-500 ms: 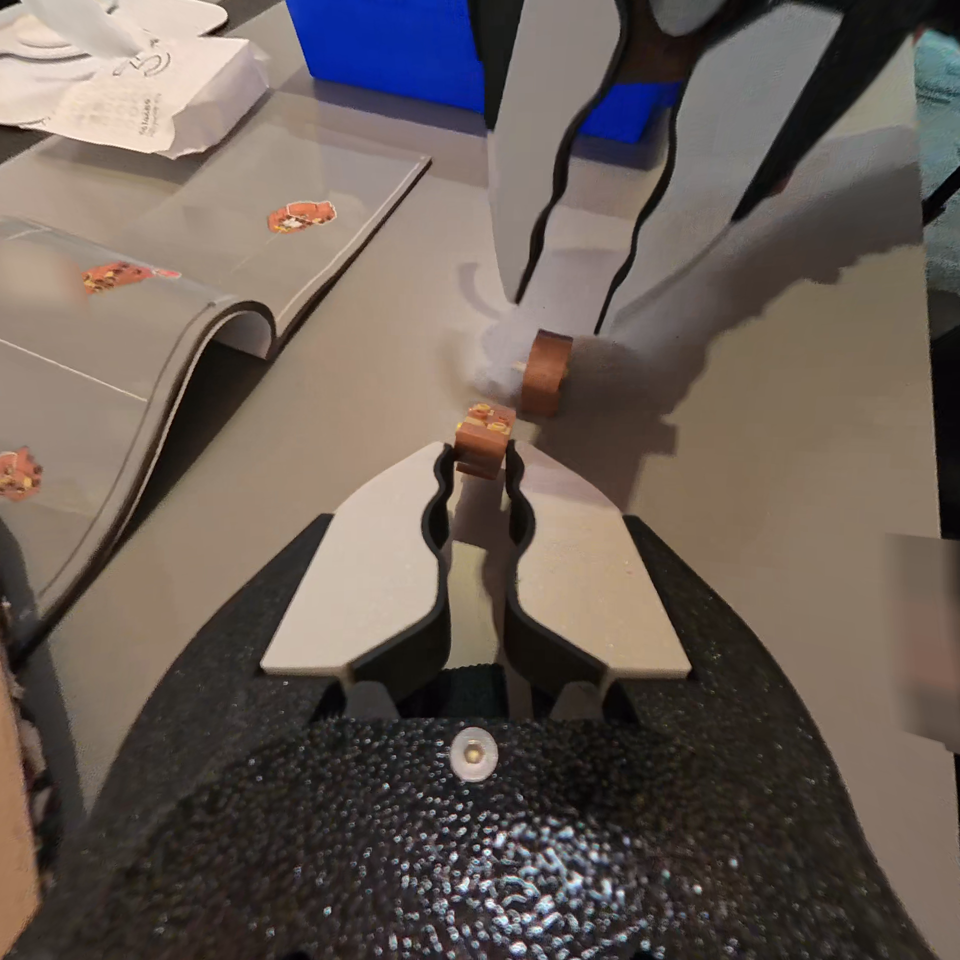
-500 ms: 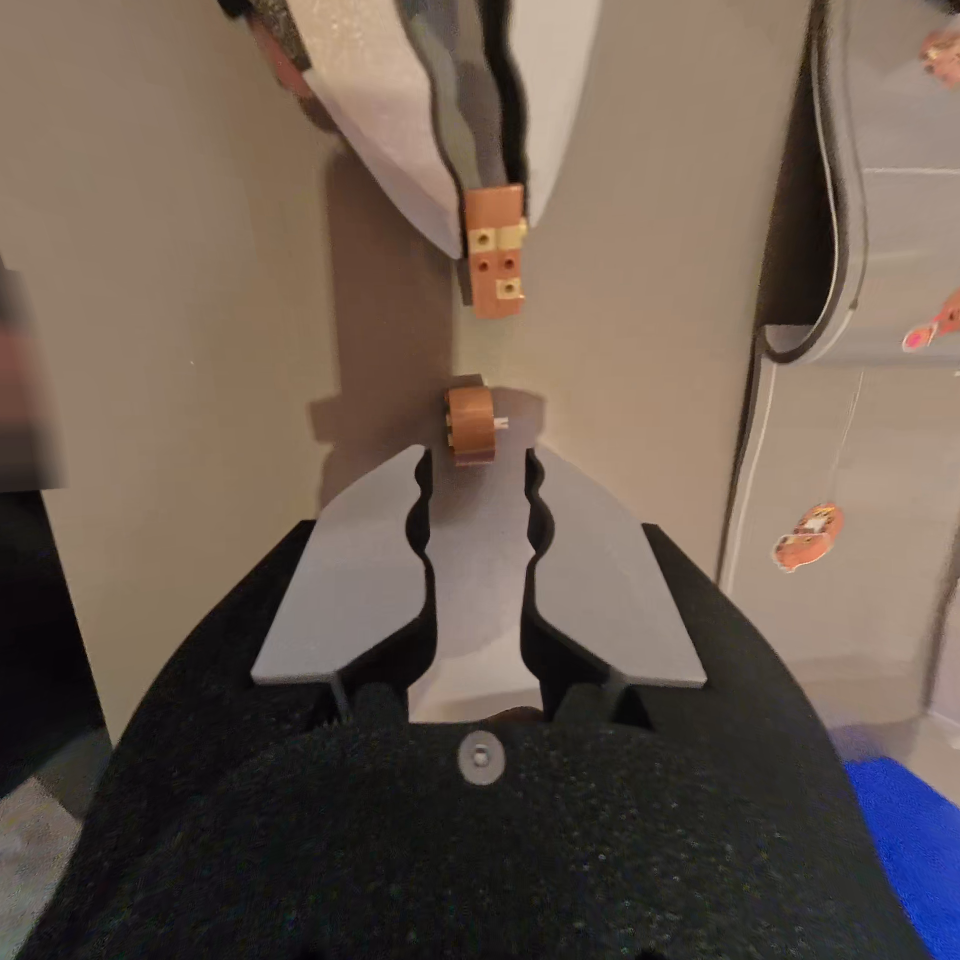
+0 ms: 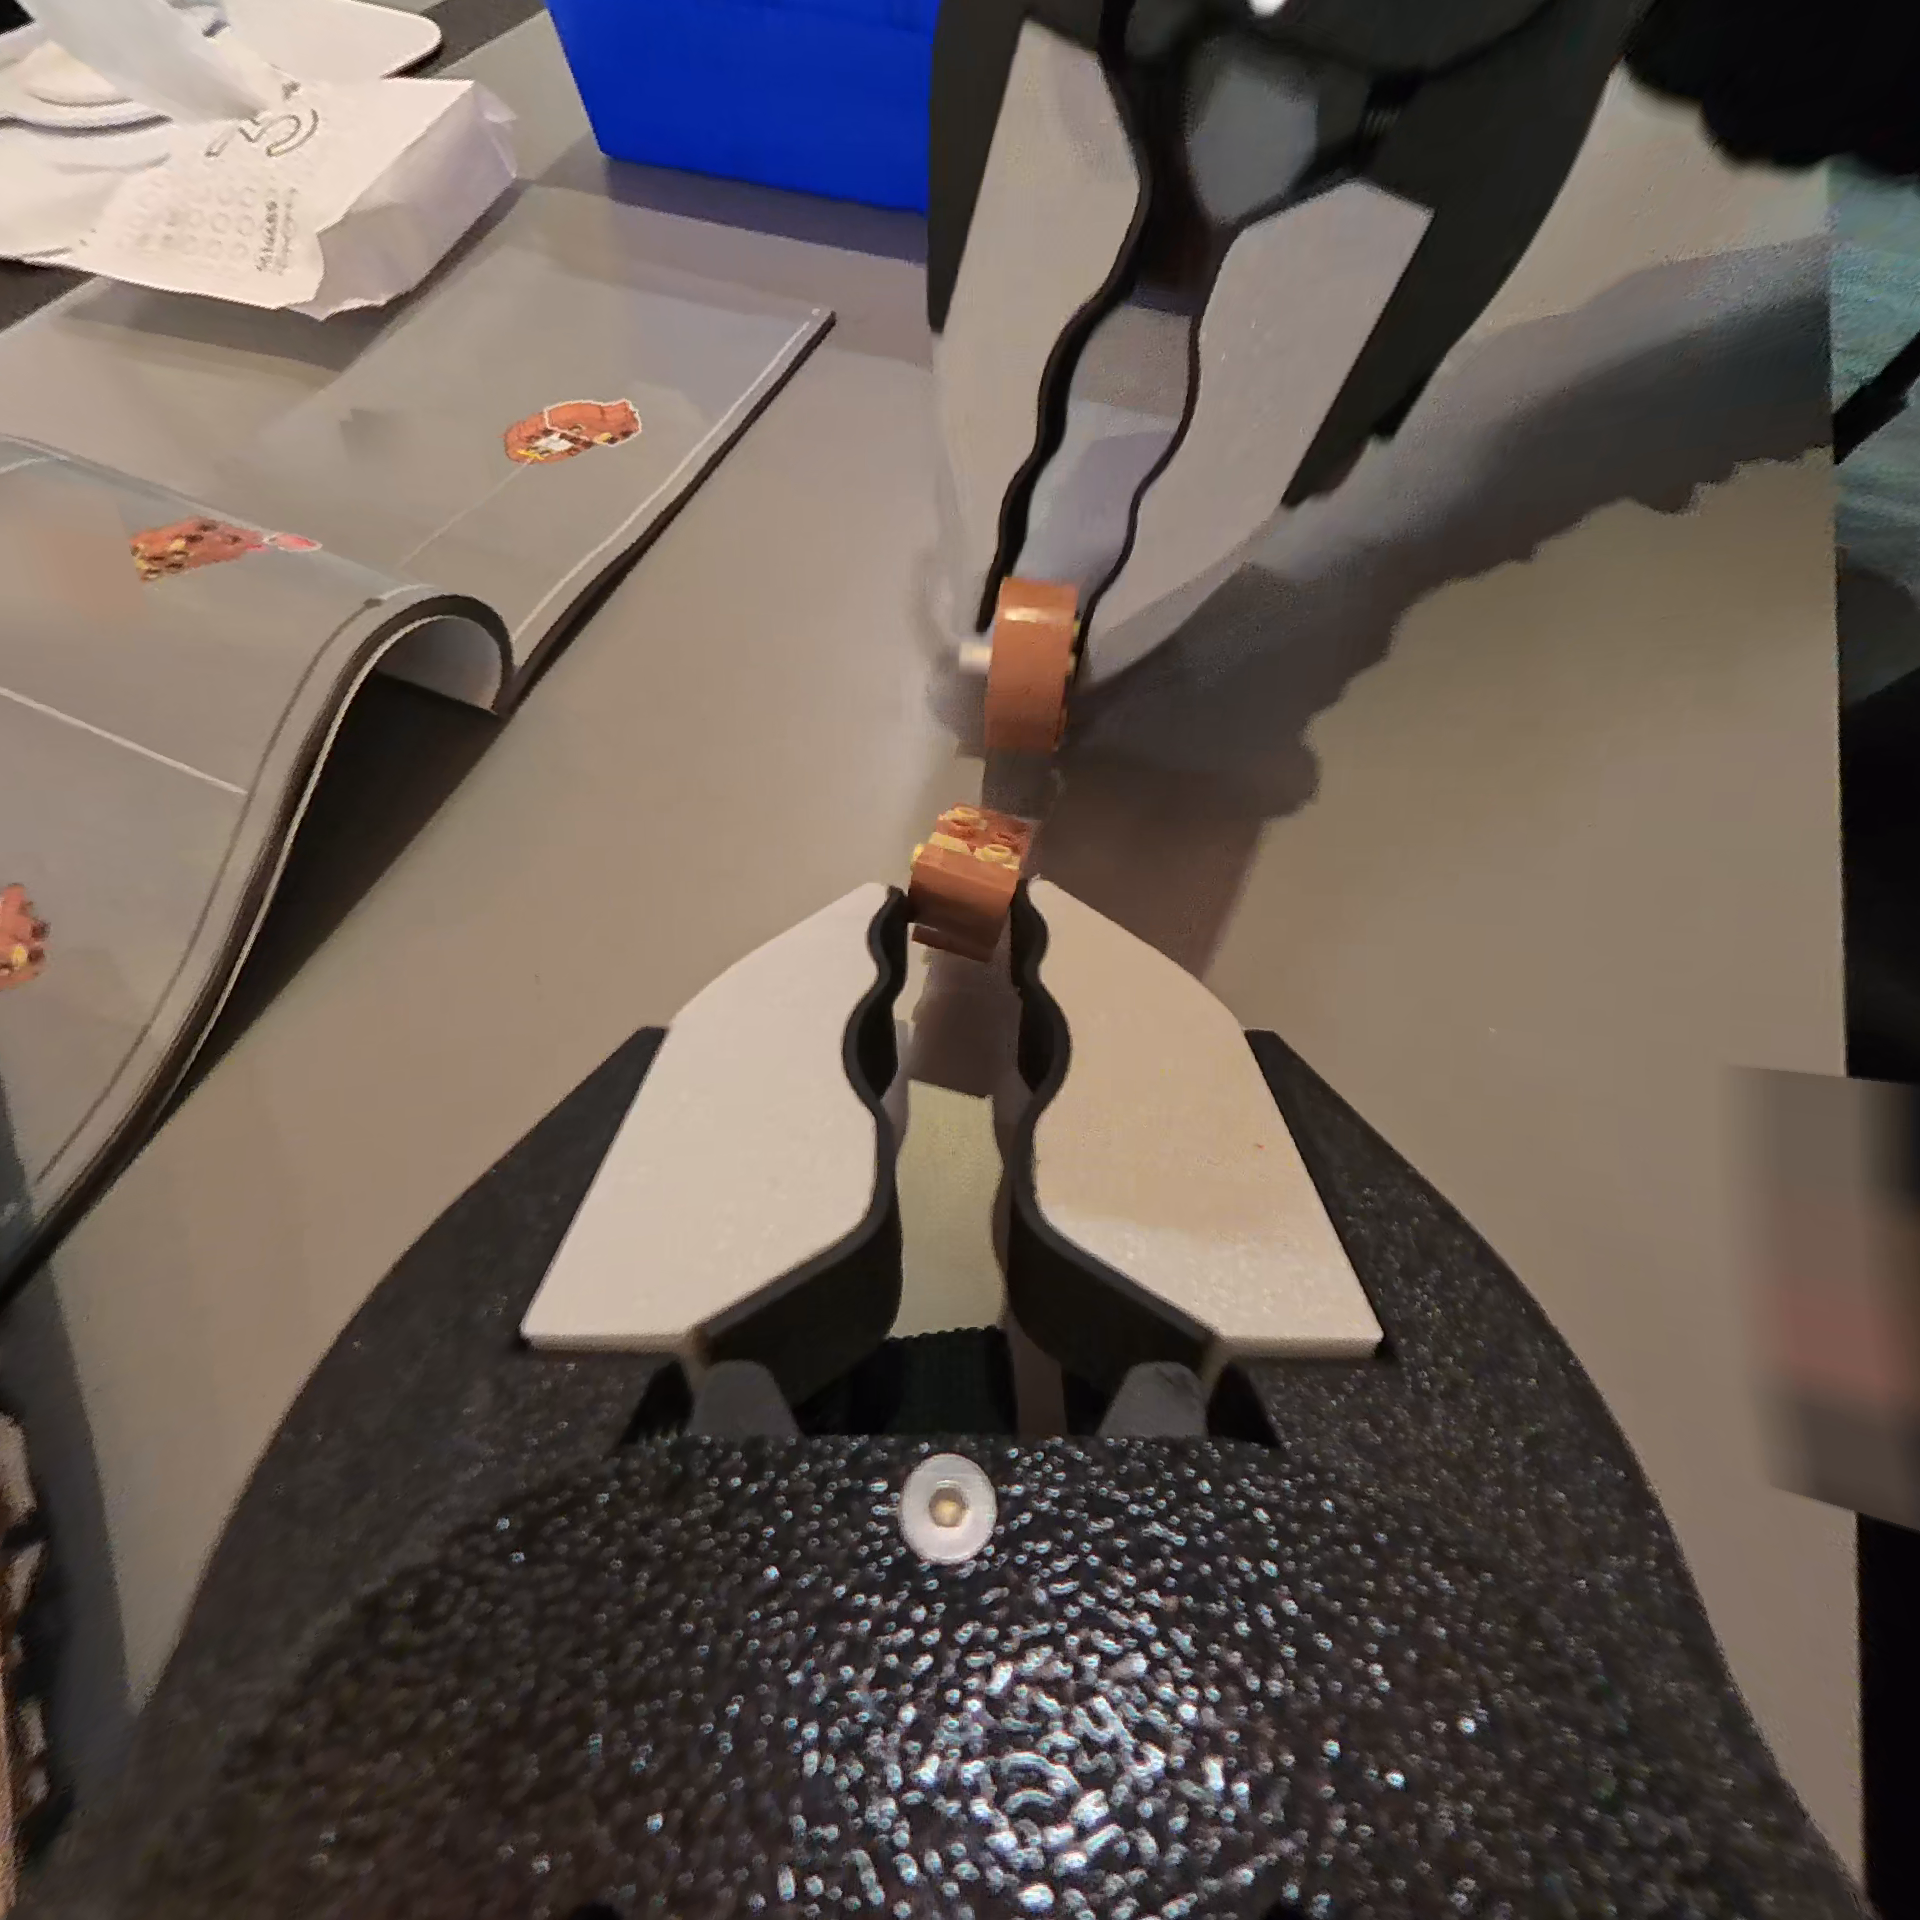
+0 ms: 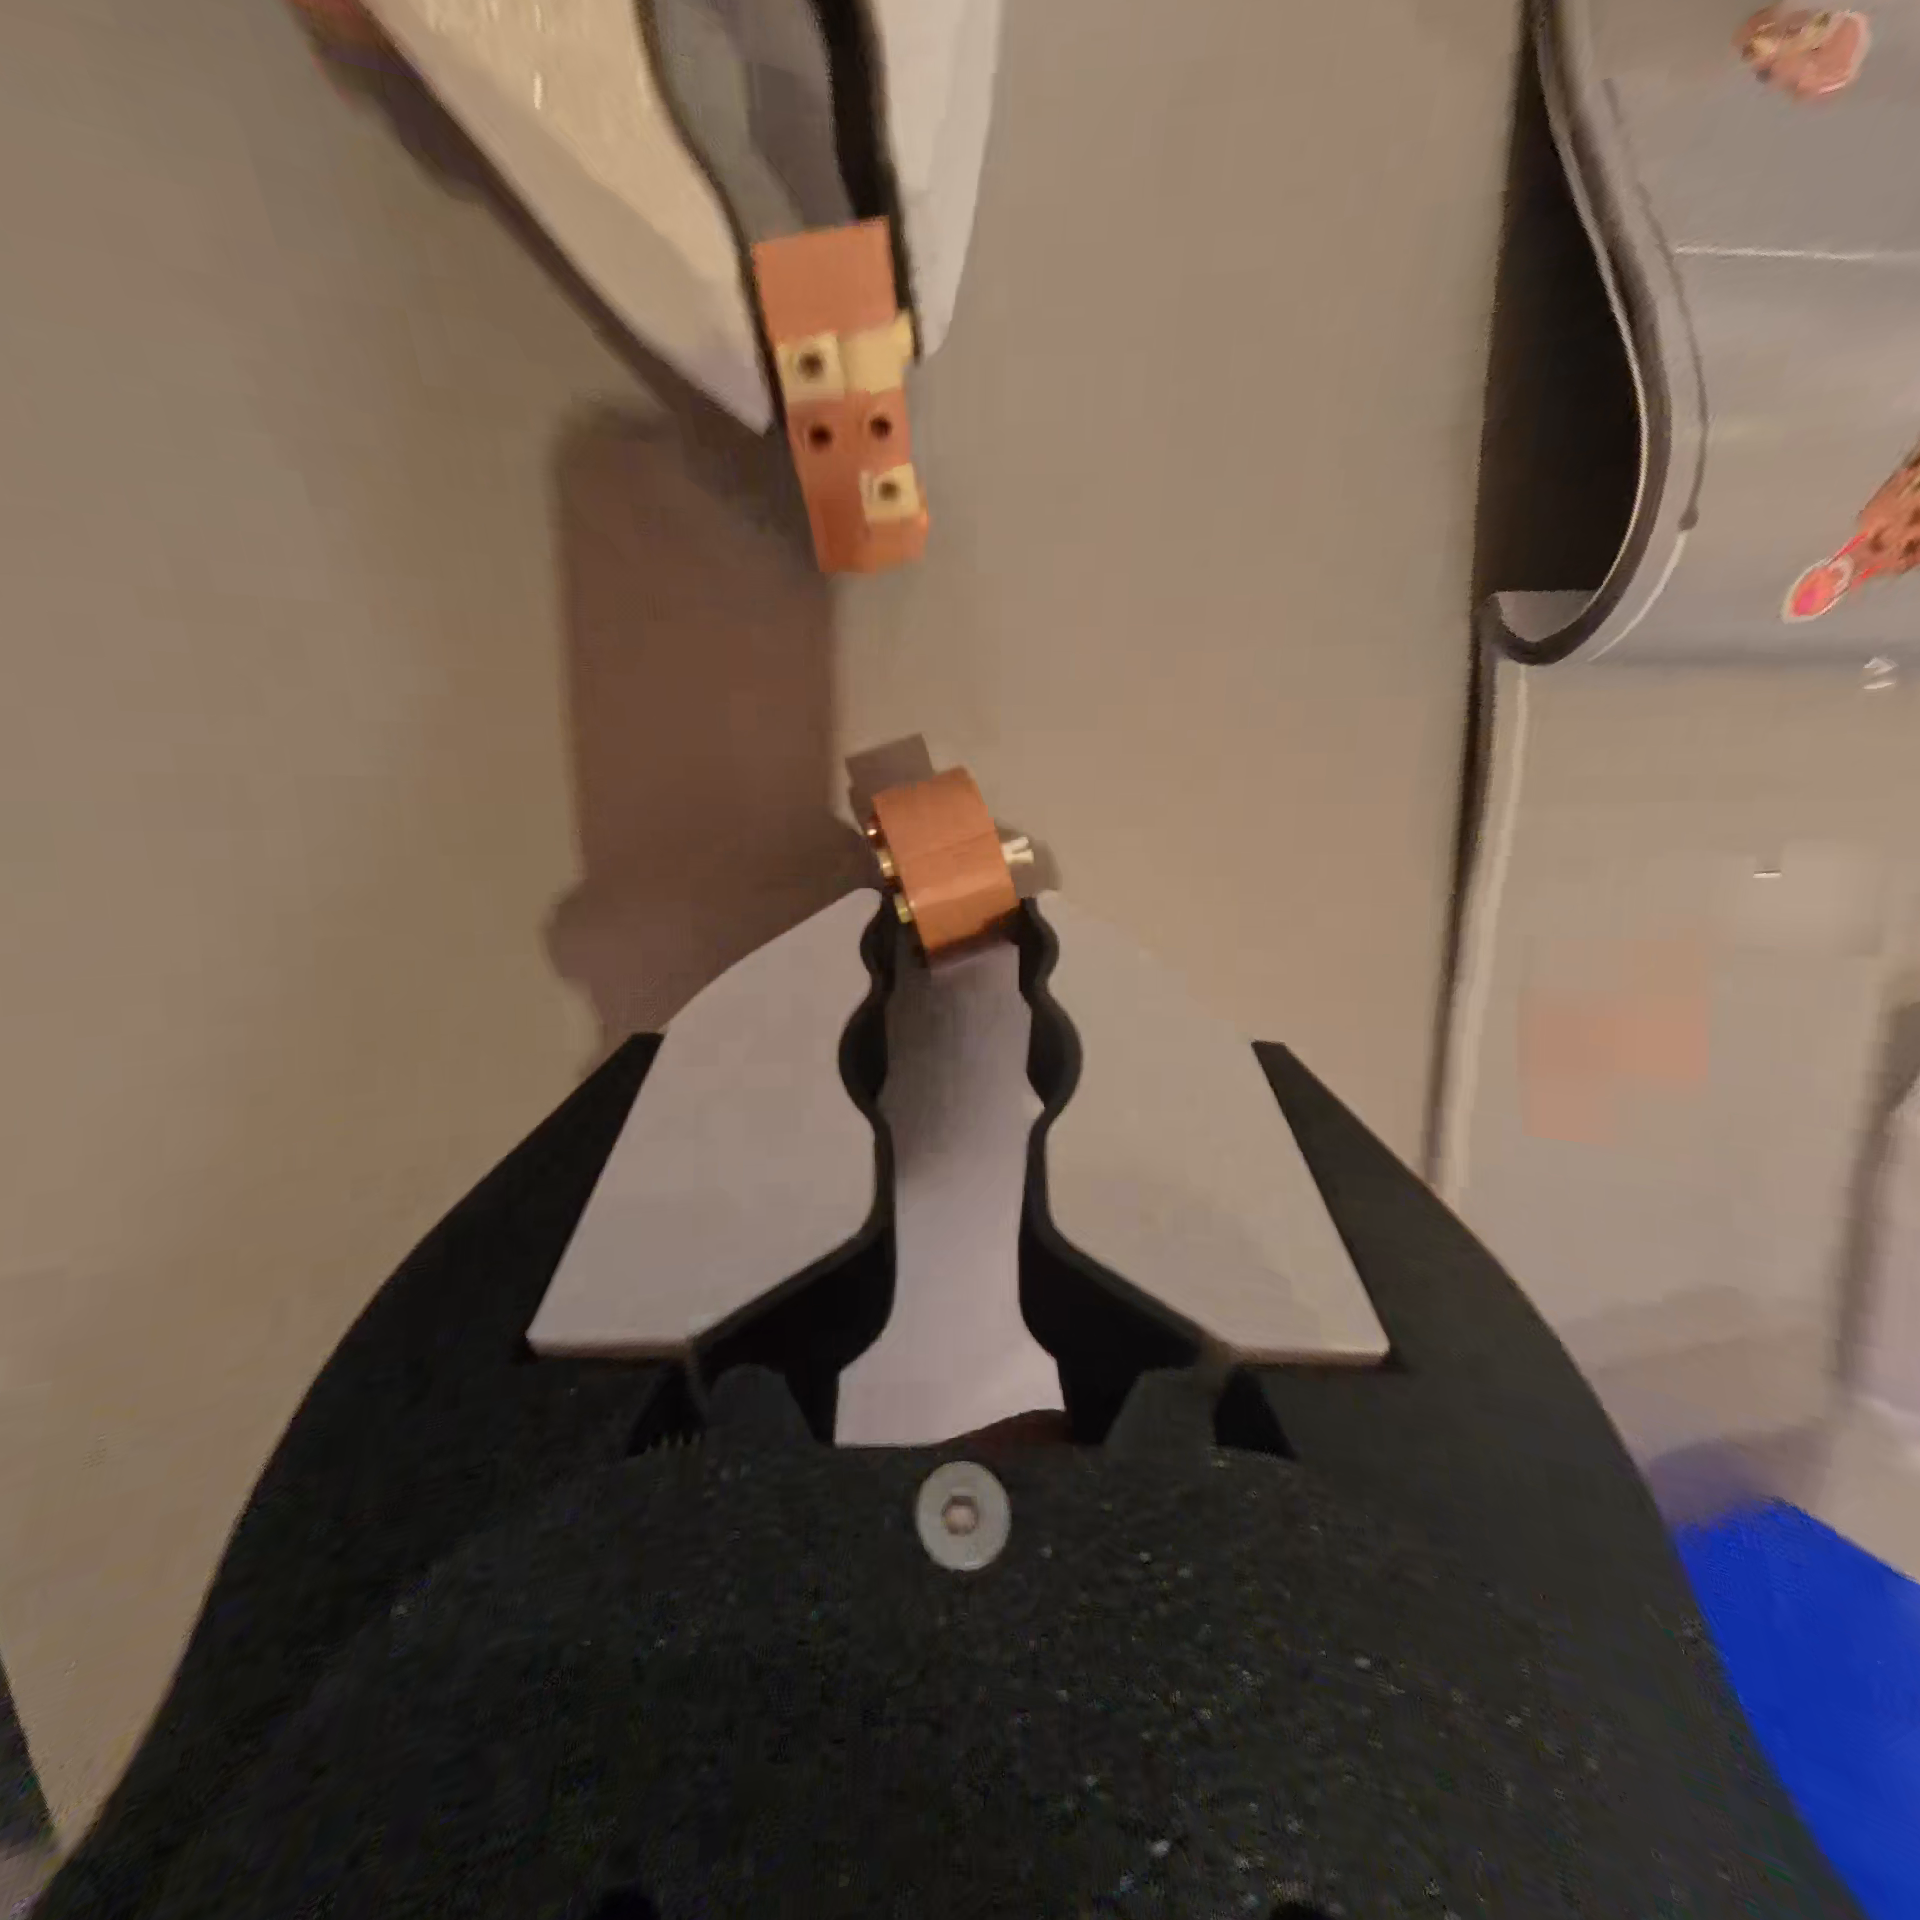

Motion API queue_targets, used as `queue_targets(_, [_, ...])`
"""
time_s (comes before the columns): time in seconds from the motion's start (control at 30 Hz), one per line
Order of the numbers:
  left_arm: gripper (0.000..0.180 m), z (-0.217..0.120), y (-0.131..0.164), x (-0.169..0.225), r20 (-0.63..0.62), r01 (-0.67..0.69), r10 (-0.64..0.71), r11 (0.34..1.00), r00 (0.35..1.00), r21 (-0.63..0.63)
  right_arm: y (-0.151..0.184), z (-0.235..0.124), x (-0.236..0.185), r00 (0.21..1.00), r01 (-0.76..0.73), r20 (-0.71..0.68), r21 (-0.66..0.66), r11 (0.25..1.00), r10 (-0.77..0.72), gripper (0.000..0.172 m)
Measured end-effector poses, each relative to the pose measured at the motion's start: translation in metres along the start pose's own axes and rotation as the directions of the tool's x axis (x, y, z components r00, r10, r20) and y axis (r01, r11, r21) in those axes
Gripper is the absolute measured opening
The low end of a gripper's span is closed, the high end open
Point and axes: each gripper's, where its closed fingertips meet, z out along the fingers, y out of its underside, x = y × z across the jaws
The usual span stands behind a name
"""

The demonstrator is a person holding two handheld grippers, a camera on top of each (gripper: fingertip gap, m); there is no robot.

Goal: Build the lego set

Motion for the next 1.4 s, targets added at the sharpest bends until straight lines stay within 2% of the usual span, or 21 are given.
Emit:
queue_targets(0.07, [0.019, -0.002, 0.0, 0.0, 0.026, 0.006, -0.006, 1.0, 1.0, -0.003, 0.015, -0.01, 0.007, 0.987, 0.146, -0.027, -0.245, 0.959, -0.157, 0.022])
queue_targets(0.17, [0.019, -0.005, -0.004, 0.0, 0.077, -0.01, 0.009, 1.0, 0.997, 0.015, 0.032, -0.02, 0.011, 0.939, 0.306, 0.039, -0.545, 0.78, -0.342, 0.022])
queue_targets(0.23, [0.019, -0.008, -0.005, 0.0, 0.099, 0.002, -0.005, 0.999, 0.995, 0.035, 0.033, -0.016, 0.006, 0.916, 0.363, 0.1, -0.615, 0.7, -0.387, 0.022])
queue_targets(0.3, [0.019, -0.012, -0.007, -0.002, 0.112, 0.002, -0.008, 0.999, 0.994, 0.052, 0.032, -0.008, 0.0, 0.91, 0.382, 0.131, -0.633, 0.674, -0.393, 0.022])
queue_targets(0.37, [0.019, -0.016, -0.006, -0.004, 0.11, 0.015, -0.022, 0.998, 0.994, 0.062, 0.03, -0.003, 0.0, 0.909, 0.379, 0.119, -0.636, 0.672, -0.4, 0.023])
queue_targets(0.43, [0.019, -0.019, -0.003, -0.005, 0.112, 0.02, -0.028, 0.998, 0.993, 0.067, 0.027, -0.003, -0.002, 0.925, 0.35, 0.102, -0.606, 0.714, -0.366, 0.024])
queue_targets(0.53, [0.018, -0.022, -0.003, -0.002, 0.09, 0.021, -0.028, 0.996, 0.996, 0.081, 0.021, -0.011, -0.004, 0.962, 0.261, 0.06, -0.502, 0.825, -0.268, 0.035])
queue_targets(0.6, [0.019, -0.023, -0.004, 0.002, 0.062, 0.027, -0.033, 0.995, 0.997, 0.098, 0.014, -0.024, -0.002, 0.986, 0.157, 0.005, -0.377, 0.913, -0.167, 0.042])
queue_targets(0.67, [0.018, -0.024, -0.005, 0.006, 0.042, 0.015, -0.02, 0.994, 0.999, 0.111, 0.005, -0.037, -0.003, 0.999, 0.018, -0.026, -0.186, 0.982, -0.023, 0.043])
queue_targets(0.73, [0.018, -0.024, -0.009, 0.012, 0.011, -0.004, 0.003, 0.991, 1.0, 0.132, -0.004, -0.052, -0.002, 0.99, -0.133, -0.04, 0.051, 0.99, 0.135, 0.044])
queue_targets(0.8, [0.019, -0.024, -0.017, 0.02, -0.034, -0.028, 0.034, 0.986, 0.999, 0.165, -0.012, -0.068, 0.0, 0.964, -0.245, -0.024, 0.31, 0.919, 0.265, 0.045])
queue_targets(0.9, [0.019, -0.018, -0.031, 0.033, -0.092, -0.1, 0.119, 0.977, 0.989, 0.189, -0.019, -0.096, -0.002, 0.924, -0.317, 0.044, 0.64, 0.7, 0.379, 0.05])
queue_targets(1.0, [0.019, -0.001, -0.043, 0.043, -0.13, -0.252, 0.266, 0.961, 0.955, 0.115, -0.017, -0.127, -0.004, 0.902, -0.313, 0.114, 0.837, 0.449, 0.417, 0.057])
queue_targets(1.1, [0.019, 0.024, -0.054, 0.052, -0.211, -0.488, 0.48, 0.873, 0.852, 0.013, -0.01, -0.159, -0.005, 0.899, -0.263, 0.146, 0.934, 0.243, 0.412, 0.055])
queue_targets(1.17, [0.019, 0.043, -0.061, 0.061, -0.312, -0.604, 0.565, 0.796, 0.764, -0.035, -0.002, -0.17, -0.004, 0.897, -0.24, 0.148, 0.954, 0.179, 0.417, 0.05])
queue_targets(1.23, [0.019, 0.064, -0.067, 0.068, -0.41, -0.676, 0.594, 0.733, 0.692, -0.079, 0.006, -0.176, -0.004, 0.899, -0.228, 0.148, 0.962, 0.153, 0.411, 0.049])
queue_targets(1.33, [0.019, 0.095, -0.067, 0.072, -0.513, -0.771, 0.617, 0.618, 0.597, -0.152, 0.019, -0.182, -0.003, 0.893, -0.199, 0.12, 0.97, 0.141, 0.434, 0.049])
queue_targets(1.4, [0.019, 0.111, -0.063, 0.072, -0.564, -0.825, 0.631, 0.536, 0.533, -0.179, 0.03, -0.182, -0.001, 0.883, -0.18, 0.083, 0.969, 0.169, 0.462, 0.044])
